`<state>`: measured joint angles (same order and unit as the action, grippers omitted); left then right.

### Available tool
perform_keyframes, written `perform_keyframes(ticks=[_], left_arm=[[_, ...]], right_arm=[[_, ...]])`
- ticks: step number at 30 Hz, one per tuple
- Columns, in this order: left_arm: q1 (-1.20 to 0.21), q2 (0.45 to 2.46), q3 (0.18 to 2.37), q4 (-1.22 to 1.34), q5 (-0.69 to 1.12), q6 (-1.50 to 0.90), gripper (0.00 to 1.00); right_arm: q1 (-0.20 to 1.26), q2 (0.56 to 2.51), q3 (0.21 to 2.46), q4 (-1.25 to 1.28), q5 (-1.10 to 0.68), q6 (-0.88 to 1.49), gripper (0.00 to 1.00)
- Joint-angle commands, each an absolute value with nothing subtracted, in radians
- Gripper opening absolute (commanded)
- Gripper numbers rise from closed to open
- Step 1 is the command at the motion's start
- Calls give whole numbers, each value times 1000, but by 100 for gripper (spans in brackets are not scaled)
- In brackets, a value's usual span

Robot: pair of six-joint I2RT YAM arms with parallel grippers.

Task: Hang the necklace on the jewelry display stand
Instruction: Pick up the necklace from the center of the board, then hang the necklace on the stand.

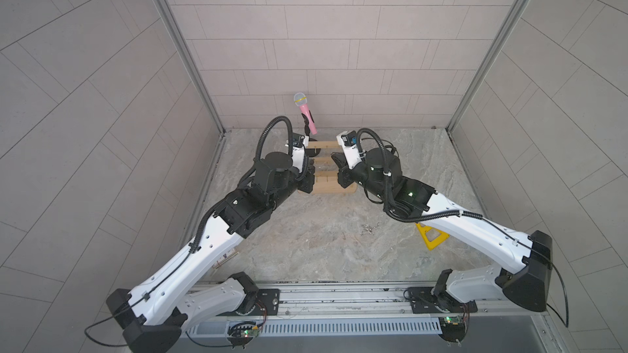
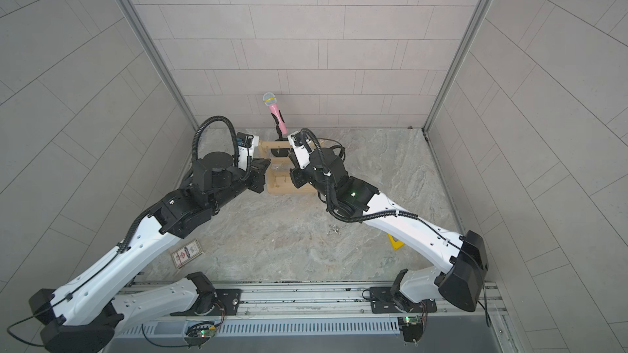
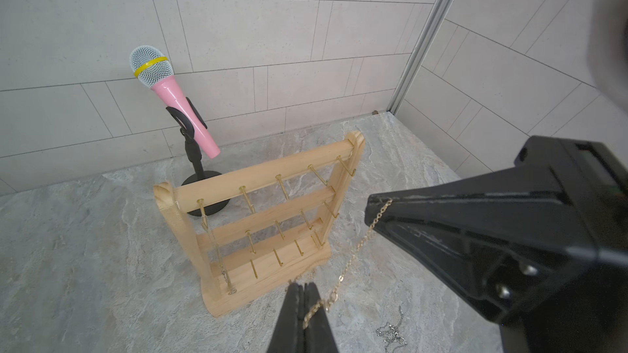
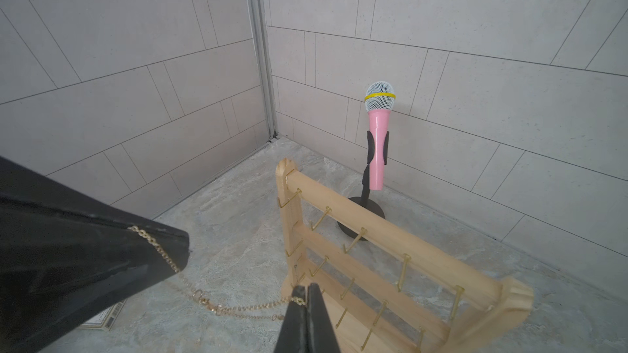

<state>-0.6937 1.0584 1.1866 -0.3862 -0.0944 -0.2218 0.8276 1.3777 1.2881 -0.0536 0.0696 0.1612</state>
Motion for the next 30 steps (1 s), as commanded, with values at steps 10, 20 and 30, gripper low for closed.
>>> perform_keyframes(ticks=[10, 20, 30], left_arm=[[-615, 1163, 1129, -214, -54, -288, 0], [-579, 1222, 1107, -158, -44, -319, 0], [-552, 1251, 1096, -129, -20, -338, 0]], right_arm=[[720, 1537, 1454, -122, -87, 104, 0], [695, 1627, 1536, -159, -133, 81, 0], [676, 1659, 1559, -168, -151, 88, 0]])
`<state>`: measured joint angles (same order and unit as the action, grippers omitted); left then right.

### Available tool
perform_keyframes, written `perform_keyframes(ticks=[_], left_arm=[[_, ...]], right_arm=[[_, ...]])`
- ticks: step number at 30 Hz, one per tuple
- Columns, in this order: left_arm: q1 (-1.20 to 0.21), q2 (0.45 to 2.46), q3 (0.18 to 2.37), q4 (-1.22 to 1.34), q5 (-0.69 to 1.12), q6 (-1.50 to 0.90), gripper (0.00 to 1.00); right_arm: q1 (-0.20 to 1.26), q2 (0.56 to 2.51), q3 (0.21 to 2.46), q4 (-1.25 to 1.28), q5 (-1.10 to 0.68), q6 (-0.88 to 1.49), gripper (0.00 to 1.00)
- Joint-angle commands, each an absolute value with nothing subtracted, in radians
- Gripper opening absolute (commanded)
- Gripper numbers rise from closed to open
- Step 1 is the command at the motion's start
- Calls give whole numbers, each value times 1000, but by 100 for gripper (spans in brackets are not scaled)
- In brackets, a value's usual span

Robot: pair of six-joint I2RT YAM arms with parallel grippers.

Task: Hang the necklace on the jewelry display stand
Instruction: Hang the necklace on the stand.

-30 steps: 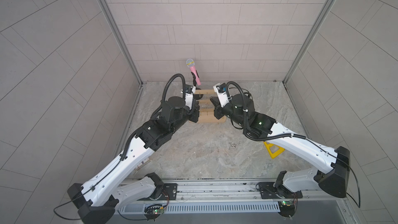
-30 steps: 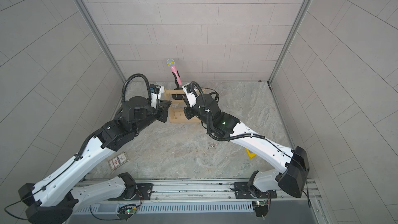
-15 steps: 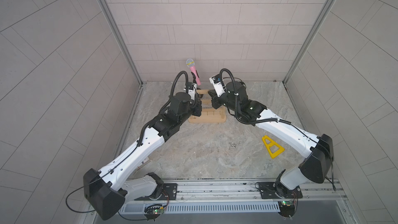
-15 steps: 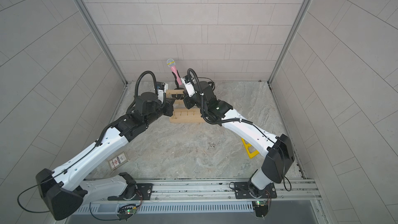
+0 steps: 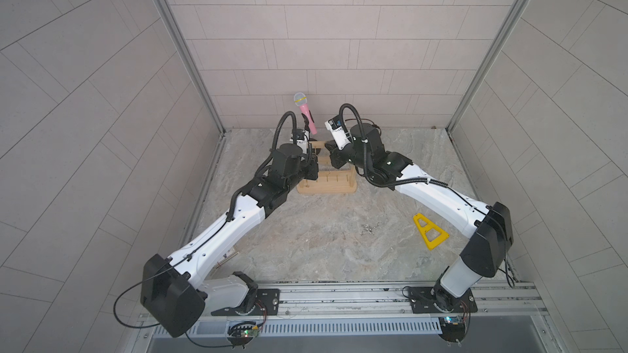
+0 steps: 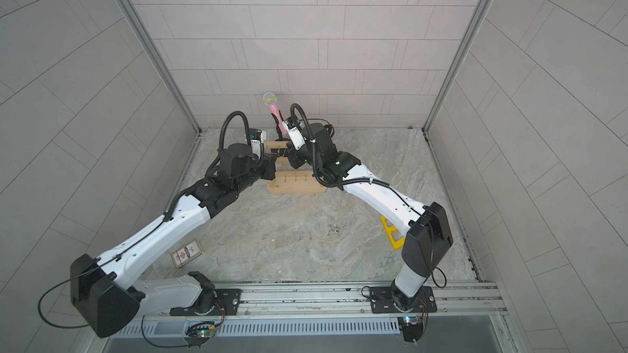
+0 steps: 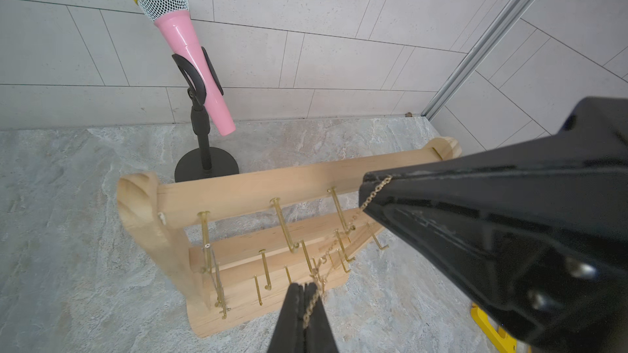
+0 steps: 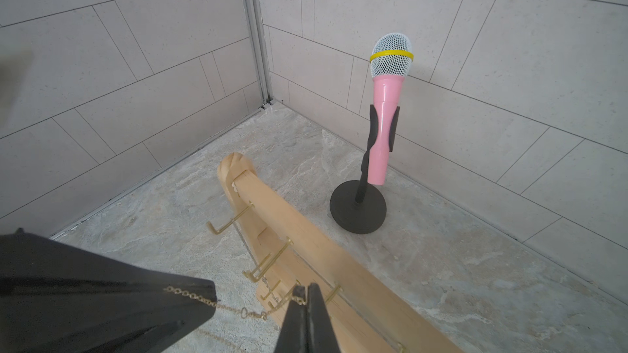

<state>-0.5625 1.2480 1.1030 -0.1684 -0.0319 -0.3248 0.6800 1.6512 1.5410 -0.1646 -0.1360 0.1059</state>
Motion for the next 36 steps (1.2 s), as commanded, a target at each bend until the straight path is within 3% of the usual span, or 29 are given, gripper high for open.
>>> perform_keyframes(ticks=[1, 28, 36], left_arm=[[-552, 1252, 1094, -128, -19, -339, 0], [-544, 1298, 1098, -102, 2, -364, 0], [-544, 1257, 1086, -102, -34, -366, 0]], right_arm=[[676, 1661, 1560, -168, -152, 87, 0], [647, 1683, 1553, -174, -149, 101, 0], [649, 1659, 1554, -174, -238, 108, 0]])
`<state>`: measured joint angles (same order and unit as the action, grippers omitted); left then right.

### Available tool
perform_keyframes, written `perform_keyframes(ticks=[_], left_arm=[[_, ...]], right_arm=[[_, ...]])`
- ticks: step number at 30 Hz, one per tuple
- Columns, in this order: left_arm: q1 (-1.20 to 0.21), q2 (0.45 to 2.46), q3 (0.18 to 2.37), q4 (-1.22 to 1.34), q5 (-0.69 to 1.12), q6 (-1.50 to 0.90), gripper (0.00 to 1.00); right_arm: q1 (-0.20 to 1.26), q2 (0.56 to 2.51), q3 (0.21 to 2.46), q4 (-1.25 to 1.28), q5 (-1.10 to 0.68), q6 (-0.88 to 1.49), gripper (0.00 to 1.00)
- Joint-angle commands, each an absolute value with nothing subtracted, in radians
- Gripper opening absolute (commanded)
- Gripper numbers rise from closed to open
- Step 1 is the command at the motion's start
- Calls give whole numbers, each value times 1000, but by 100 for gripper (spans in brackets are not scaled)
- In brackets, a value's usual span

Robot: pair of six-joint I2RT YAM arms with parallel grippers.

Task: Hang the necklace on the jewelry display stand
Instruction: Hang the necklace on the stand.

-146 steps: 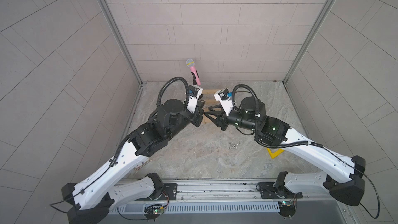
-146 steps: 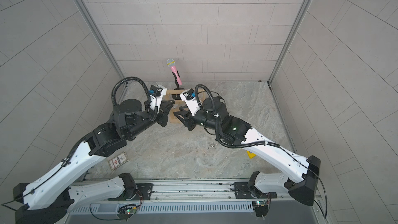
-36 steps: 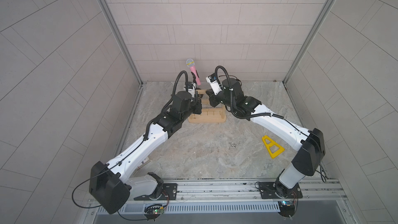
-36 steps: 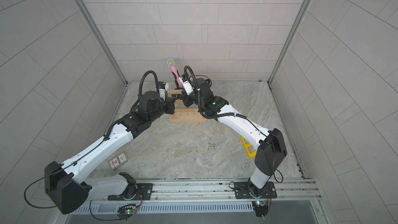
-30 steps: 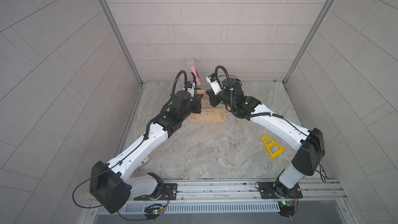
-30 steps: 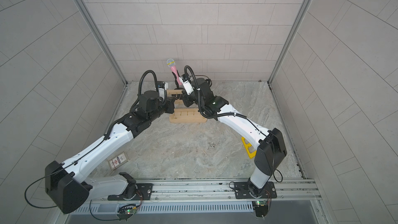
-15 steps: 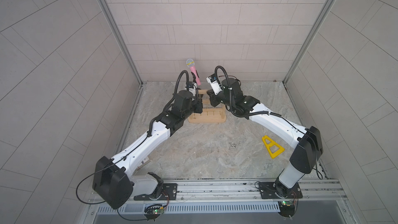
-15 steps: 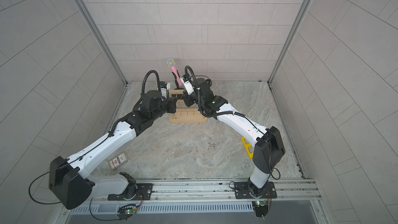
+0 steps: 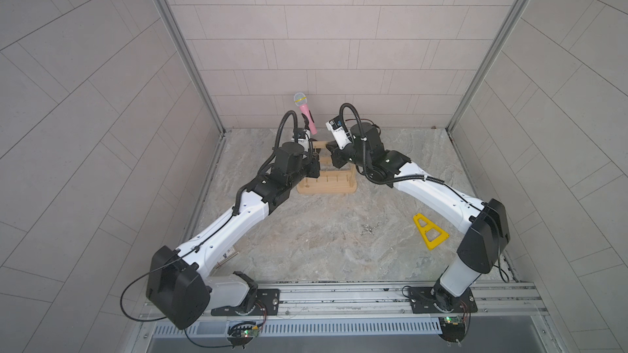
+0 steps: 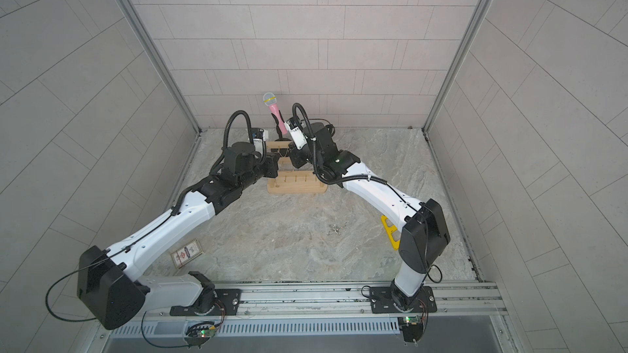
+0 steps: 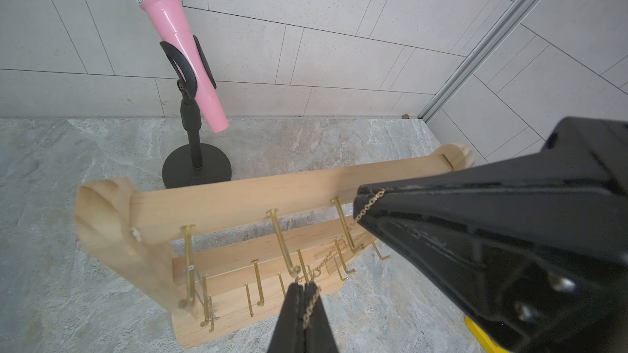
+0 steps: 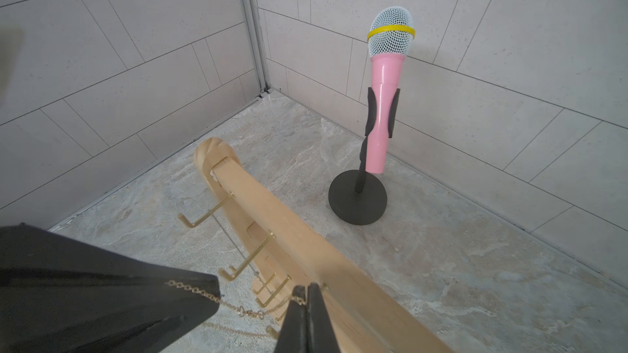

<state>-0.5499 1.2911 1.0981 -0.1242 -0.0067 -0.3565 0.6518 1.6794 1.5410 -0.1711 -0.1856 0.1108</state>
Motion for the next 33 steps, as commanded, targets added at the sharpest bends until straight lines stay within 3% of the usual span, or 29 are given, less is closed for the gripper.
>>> perform_keyframes(ticks=[1, 33], left_arm=[[-544, 1251, 1087, -104, -39, -365, 0], [-545, 1264, 1109, -117, 13, -375, 0]], right_arm=[[651, 1656, 1557, -175, -245, 109, 0], [654, 1629, 1551, -225, -200, 99, 0]])
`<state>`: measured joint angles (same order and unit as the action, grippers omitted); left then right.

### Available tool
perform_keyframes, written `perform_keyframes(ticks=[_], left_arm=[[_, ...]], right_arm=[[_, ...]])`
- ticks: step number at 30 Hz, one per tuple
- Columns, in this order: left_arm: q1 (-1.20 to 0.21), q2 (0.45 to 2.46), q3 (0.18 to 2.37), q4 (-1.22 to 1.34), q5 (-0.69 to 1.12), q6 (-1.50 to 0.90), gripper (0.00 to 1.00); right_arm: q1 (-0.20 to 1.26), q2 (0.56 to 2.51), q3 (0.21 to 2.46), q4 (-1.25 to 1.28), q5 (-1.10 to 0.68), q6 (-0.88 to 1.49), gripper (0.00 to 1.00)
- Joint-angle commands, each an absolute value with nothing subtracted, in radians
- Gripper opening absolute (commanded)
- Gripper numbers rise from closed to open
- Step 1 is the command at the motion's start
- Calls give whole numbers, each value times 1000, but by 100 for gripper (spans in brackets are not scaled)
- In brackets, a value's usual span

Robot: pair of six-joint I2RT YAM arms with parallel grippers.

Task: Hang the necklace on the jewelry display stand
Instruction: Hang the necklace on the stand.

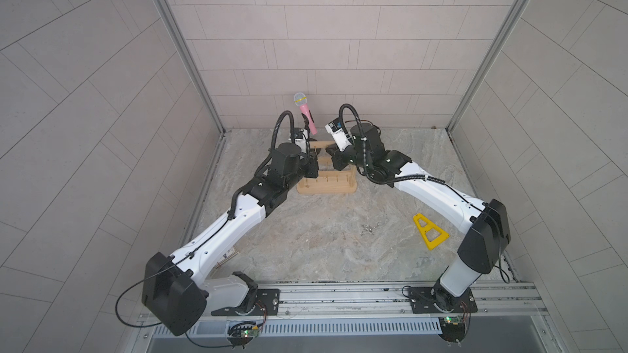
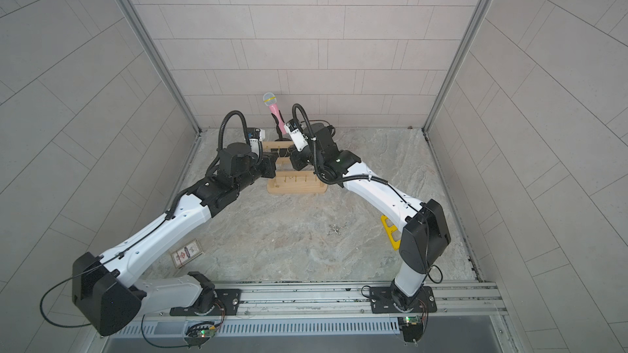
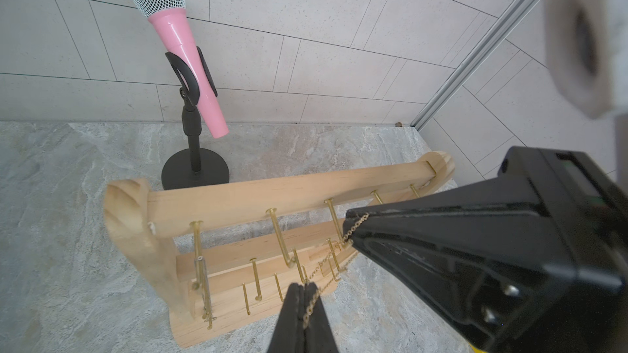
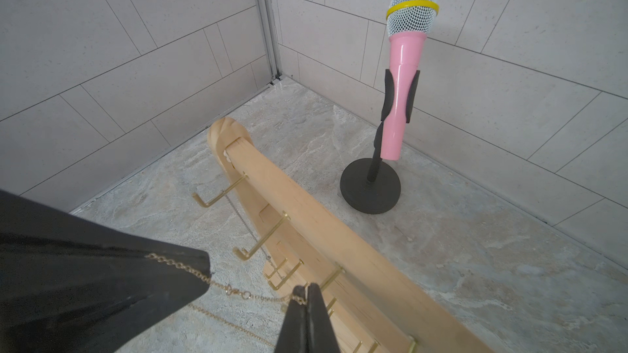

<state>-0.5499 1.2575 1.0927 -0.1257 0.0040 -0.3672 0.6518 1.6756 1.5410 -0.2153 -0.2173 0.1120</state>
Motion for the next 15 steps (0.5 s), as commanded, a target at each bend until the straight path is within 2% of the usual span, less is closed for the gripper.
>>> perform_keyframes(ticks=[1, 15], left_arm=[[-546, 1266, 1109, -116, 14, -377, 0], [-545, 1302, 1096, -90, 12, -398, 0]], right_arm=[[653, 1630, 1552, -225, -195, 99, 0], [642, 1656, 1571, -226, -175, 103, 0]])
